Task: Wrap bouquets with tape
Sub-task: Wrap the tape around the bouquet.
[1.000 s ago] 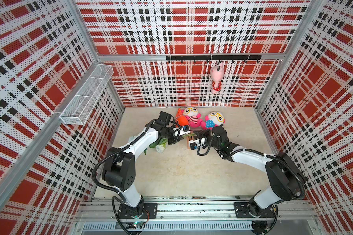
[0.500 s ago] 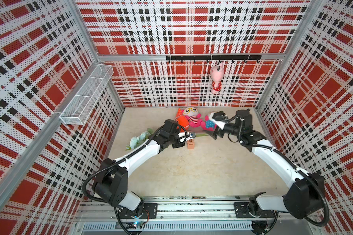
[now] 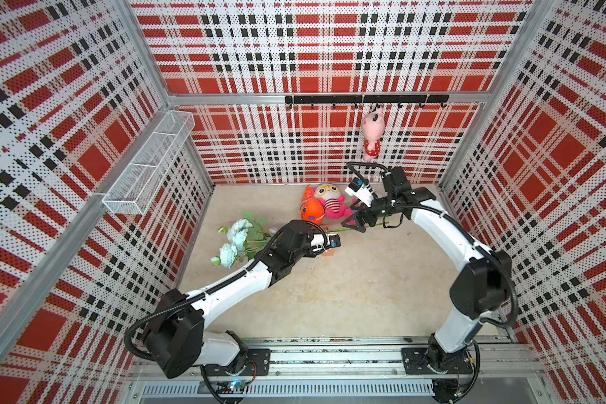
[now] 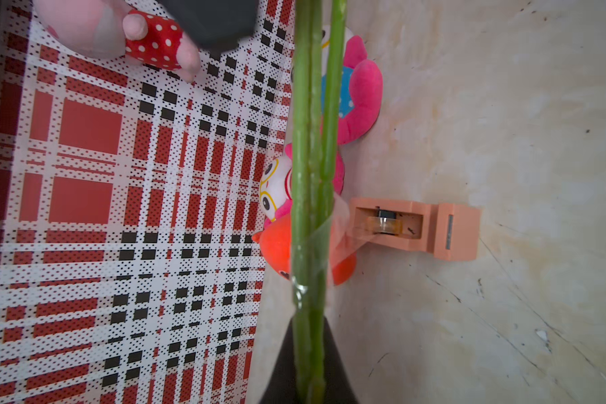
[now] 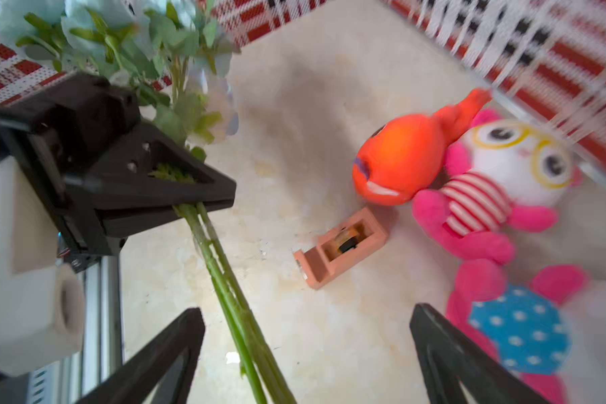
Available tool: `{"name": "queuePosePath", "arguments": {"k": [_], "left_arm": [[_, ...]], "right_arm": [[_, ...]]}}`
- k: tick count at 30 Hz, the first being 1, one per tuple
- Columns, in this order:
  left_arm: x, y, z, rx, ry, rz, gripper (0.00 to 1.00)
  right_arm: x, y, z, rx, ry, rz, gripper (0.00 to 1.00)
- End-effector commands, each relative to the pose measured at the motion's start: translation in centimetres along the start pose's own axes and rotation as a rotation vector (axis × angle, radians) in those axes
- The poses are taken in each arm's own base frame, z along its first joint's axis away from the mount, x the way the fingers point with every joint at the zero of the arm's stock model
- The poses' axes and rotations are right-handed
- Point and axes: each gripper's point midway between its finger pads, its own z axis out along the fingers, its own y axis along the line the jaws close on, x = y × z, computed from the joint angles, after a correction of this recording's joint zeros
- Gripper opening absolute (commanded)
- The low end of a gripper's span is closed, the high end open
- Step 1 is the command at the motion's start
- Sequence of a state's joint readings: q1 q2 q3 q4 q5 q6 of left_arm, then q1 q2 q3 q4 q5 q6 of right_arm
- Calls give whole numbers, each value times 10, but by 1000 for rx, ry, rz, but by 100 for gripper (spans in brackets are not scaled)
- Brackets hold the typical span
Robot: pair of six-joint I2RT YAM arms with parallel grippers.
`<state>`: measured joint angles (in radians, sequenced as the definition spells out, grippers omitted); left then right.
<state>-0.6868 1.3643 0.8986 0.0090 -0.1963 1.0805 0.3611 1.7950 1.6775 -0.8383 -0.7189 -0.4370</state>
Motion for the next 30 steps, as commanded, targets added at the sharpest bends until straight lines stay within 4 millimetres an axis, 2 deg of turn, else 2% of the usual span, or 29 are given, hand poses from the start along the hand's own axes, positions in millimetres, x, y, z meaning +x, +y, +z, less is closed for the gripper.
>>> {"name": "queuePosePath", "arguments": {"k": [1,6,9,12,15,16,17,20,21,24,30], "left_arm": [[-11,25,-4,-106,-25,15,0],[-13,24,1,-91,-22,24,0],[-16,24,2,-84,-38,22,0],[-20,25,2,-78,-55,15,0],[-24,27,1,-72,-84,-9,0],[-24,29,0,-72,-91,-21,1],[-25,31,-1,-75,-102,-44,7],[-25,42,-10,-80,-164,-126,30],[-24,45,-15,-74,-193,-152,34],[-19,54,-32,-69,-273,-211,43],[-7,75,-71,-76,-448,-305,52]], "right_arm": [[21,29,6,-154,94,5,91],[30,22,23,-212,134,8,82],[37,12,33,-212,165,21,60],[41,3,41,-193,185,20,32],[43,-6,46,-168,187,2,11],[42,-8,48,-157,180,-9,7],[41,-11,48,-139,172,-26,2],[30,-18,49,-78,111,-101,0],[27,-19,48,-61,89,-125,0],[14,-14,42,-48,9,-229,0],[-4,9,24,-6,-164,-468,0]]}}
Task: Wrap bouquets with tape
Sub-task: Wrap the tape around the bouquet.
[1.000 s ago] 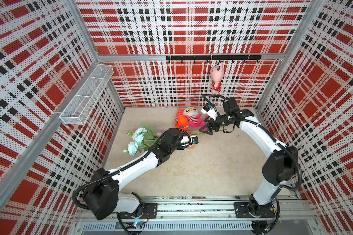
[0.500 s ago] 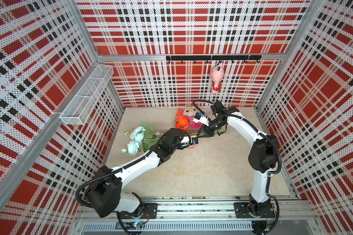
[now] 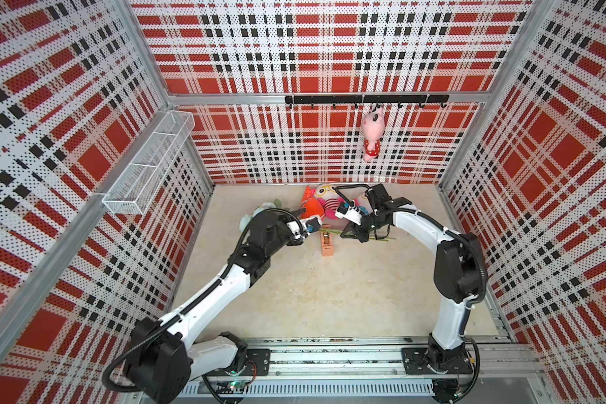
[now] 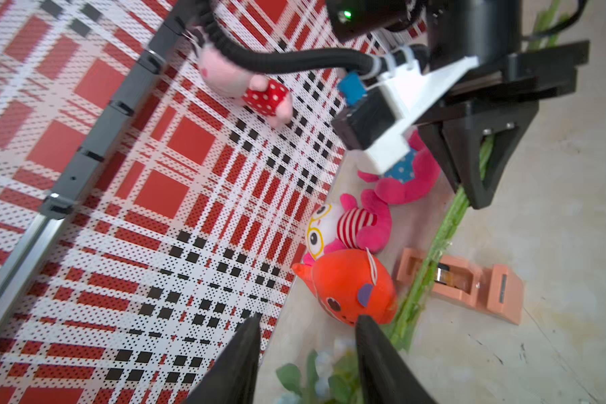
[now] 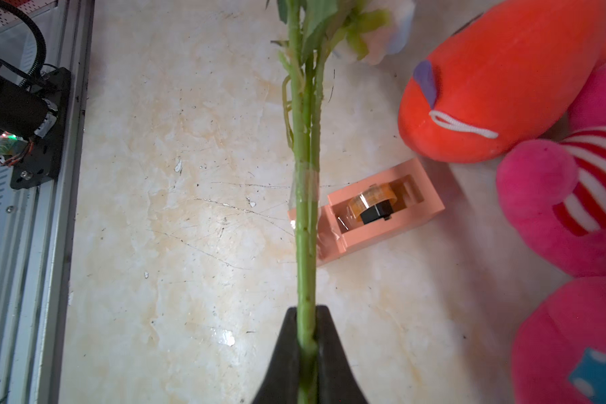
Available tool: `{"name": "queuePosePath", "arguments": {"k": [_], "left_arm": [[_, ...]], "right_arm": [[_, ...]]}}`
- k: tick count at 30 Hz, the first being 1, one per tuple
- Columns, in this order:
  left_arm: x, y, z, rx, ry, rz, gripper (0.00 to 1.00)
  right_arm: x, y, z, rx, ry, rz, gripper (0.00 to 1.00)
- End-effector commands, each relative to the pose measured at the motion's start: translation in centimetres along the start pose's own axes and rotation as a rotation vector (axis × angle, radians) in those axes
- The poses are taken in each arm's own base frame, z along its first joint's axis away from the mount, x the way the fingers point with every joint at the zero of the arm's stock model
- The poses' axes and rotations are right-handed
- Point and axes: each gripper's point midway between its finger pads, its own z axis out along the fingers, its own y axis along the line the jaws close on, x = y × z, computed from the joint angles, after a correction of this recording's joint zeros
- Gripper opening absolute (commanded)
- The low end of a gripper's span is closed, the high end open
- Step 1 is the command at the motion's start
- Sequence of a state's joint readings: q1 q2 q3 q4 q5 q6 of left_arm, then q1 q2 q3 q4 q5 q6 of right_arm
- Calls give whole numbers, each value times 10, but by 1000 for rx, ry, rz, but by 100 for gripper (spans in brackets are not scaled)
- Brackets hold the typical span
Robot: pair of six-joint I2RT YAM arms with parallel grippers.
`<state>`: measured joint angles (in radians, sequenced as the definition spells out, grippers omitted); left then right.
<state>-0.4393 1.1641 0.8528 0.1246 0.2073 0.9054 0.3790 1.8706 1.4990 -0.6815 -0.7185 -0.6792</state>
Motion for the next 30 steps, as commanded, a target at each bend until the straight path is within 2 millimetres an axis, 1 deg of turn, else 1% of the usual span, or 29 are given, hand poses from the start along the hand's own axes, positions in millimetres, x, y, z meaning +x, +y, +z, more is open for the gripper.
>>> {"name": "queuePosePath", "arguments": {"k": [1,2,4,5,7,9,12,15,18,20,23,26,28,30], "left_arm": [[-18,0,-16,58,-164,-88,54],[-17,2,-17,66,-174,-94,57],[-12,0,-12,92,-156,-106,63],[-8,-4,-7,124,-135,-112,63],[-4,-14,1,213,-107,-117,64],[-3,-29,6,319,-97,-122,63],[-4,-49,7,450,-107,-125,64],[0,-62,10,521,-91,-123,64],[4,-78,11,602,-70,-113,64],[8,-85,12,639,-53,-115,63],[13,-96,12,712,-38,-119,63],[20,-108,13,779,-17,-121,63],[24,-111,17,809,-4,-132,62],[25,-116,15,847,-10,-128,62]], "right_arm": [[-66,13,-37,106,-241,-342,0],[-70,17,-42,143,-281,-405,0],[-70,23,-48,241,-333,-534,0],[-72,25,-53,318,-367,-603,0],[-68,30,-59,426,-387,-733,0],[-71,31,-63,499,-377,-794,0],[-68,28,-59,579,-298,-881,0],[-62,27,-52,663,-216,-972,0],[-61,28,-46,745,-171,-1052,0],[-63,32,-46,795,-180,-1109,0],[-66,38,-48,830,-201,-1147,0],[-66,40,-50,894,-201,-1197,0],[-64,40,-47,931,-173,-1232,0],[-58,39,-38,919,-112,-1267,0]]}}
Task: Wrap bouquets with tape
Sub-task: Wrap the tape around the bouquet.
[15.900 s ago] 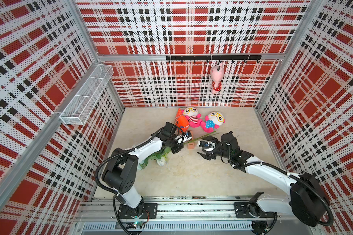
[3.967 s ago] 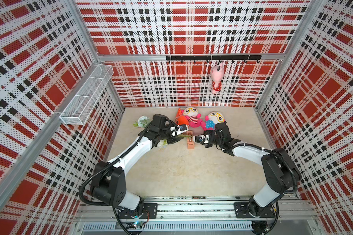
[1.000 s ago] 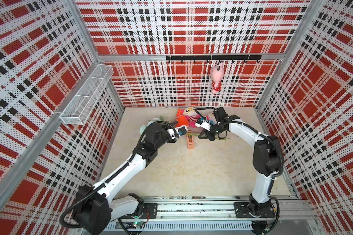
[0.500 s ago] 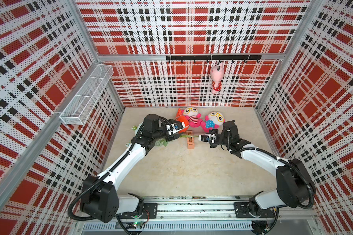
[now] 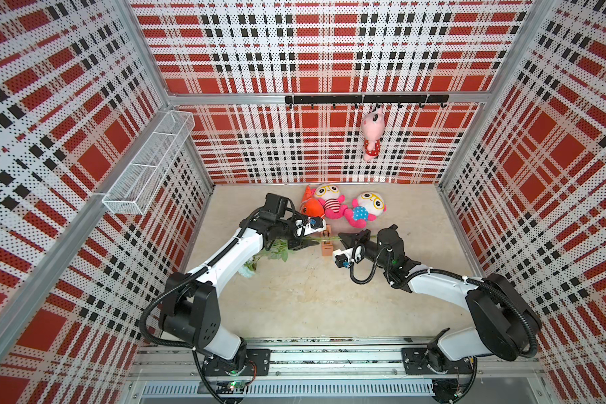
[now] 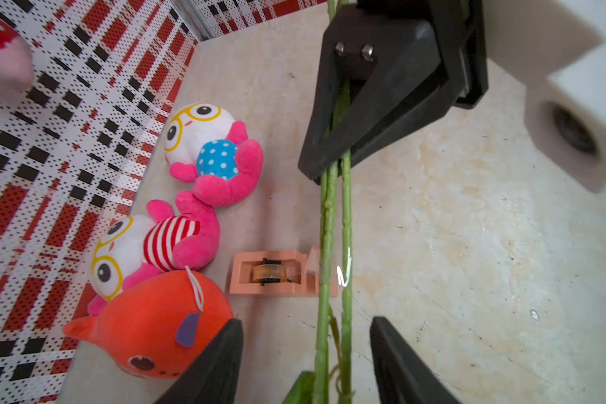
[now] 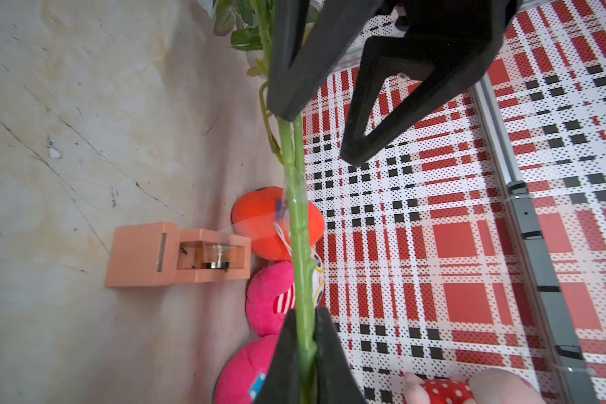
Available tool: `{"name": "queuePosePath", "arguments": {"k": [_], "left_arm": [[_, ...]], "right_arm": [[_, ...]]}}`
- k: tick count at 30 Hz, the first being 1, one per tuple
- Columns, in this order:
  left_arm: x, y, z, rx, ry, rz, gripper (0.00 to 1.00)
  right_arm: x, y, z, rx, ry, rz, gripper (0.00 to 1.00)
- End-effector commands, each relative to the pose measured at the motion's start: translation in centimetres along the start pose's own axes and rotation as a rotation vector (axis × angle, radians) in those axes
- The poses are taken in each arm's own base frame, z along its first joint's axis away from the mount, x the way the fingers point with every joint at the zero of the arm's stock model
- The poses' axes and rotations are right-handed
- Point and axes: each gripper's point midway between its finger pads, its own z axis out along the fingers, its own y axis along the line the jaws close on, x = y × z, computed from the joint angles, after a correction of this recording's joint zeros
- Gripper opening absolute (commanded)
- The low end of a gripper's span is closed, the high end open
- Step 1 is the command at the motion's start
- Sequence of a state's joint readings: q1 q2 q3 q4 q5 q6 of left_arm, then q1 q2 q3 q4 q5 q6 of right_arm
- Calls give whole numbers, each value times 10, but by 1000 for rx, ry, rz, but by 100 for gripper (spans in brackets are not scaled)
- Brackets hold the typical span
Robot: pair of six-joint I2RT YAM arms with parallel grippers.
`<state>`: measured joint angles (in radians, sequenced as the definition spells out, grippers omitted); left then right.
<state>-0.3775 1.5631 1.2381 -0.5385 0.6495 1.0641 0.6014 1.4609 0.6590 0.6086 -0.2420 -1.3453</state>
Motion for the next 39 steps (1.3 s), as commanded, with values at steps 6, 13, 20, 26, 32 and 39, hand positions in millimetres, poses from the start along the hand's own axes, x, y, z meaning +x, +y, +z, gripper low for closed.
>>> {"name": "queuePosePath", "arguments": {"k": [6,13,20,26,32,39], "left_arm": [[14,-22,12,154,11,15,60],[23,-24,17,246,12,-3,37],[21,-17,16,240,9,-10,0],[13,-5,19,156,47,-2,0],[8,15,22,-189,174,89,0],[-26,27,-1,-564,220,289,0]], "right_arm": [[-12,-28,3,147,38,-205,0],[-15,-15,6,80,36,-213,0],[-3,-5,2,19,91,-31,23],[-25,-44,-33,-84,-40,627,94],[12,-117,-65,-55,-29,1250,100],[57,-109,-35,-320,206,1570,100]]}}
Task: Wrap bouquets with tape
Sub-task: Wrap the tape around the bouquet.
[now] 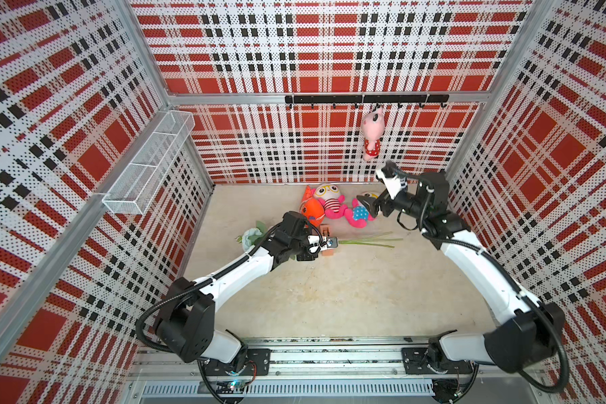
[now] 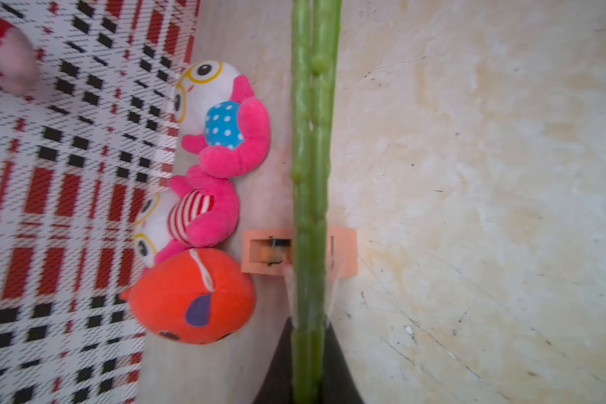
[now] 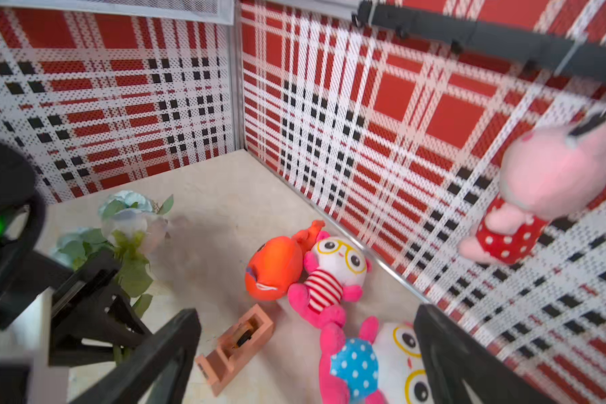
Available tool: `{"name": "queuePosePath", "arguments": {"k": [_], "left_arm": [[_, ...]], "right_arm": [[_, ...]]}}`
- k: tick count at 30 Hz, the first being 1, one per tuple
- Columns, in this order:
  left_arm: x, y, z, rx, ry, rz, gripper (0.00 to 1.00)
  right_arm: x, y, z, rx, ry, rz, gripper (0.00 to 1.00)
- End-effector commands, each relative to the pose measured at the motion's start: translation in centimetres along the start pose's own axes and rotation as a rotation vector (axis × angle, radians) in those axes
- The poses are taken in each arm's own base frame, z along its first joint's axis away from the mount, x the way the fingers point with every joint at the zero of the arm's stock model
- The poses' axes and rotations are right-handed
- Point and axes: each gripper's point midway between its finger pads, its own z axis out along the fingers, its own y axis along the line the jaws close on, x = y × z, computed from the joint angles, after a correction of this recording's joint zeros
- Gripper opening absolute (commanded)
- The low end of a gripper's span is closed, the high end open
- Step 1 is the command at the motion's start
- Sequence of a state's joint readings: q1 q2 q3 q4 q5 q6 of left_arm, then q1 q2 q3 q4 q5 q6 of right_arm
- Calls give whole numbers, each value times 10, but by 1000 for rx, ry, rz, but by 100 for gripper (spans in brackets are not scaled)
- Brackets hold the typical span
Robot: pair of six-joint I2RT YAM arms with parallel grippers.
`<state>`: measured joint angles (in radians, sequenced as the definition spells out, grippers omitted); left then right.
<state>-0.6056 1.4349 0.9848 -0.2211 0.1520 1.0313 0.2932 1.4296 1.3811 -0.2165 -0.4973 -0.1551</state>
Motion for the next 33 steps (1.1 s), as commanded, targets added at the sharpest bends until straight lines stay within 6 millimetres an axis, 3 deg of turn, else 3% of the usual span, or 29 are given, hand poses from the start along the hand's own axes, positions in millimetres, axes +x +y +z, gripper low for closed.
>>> {"name": "queuePosePath", "arguments": {"k": [1,6,11,13,15,17,20,27,29,33], "left_arm": [[-21,55,-20,-329,30,93,0],[-31,58,-20,-396,78,144,0],[-22,53,-7,-389,146,181,0],[-17,53,-3,-388,171,184,0],[-16,52,-2,-383,177,184,0],[-20,54,-3,-387,163,186,0],[-18,56,-1,-392,169,197,0],[-20,56,-3,-377,145,200,0],[-19,58,-5,-377,140,196,0],[-21,59,-9,-378,122,180,0]], "right_arm": [[70,32,17,-217,311,303,100],[92,61,36,-427,445,268,100],[112,91,43,-576,520,203,100],[118,89,53,-549,528,179,98],[123,92,57,-563,538,161,88],[130,97,56,-609,558,159,78],[138,105,52,-680,592,159,71],[150,104,53,-703,628,134,68],[152,102,55,-697,637,125,57],[159,97,62,-681,647,102,21]]}}
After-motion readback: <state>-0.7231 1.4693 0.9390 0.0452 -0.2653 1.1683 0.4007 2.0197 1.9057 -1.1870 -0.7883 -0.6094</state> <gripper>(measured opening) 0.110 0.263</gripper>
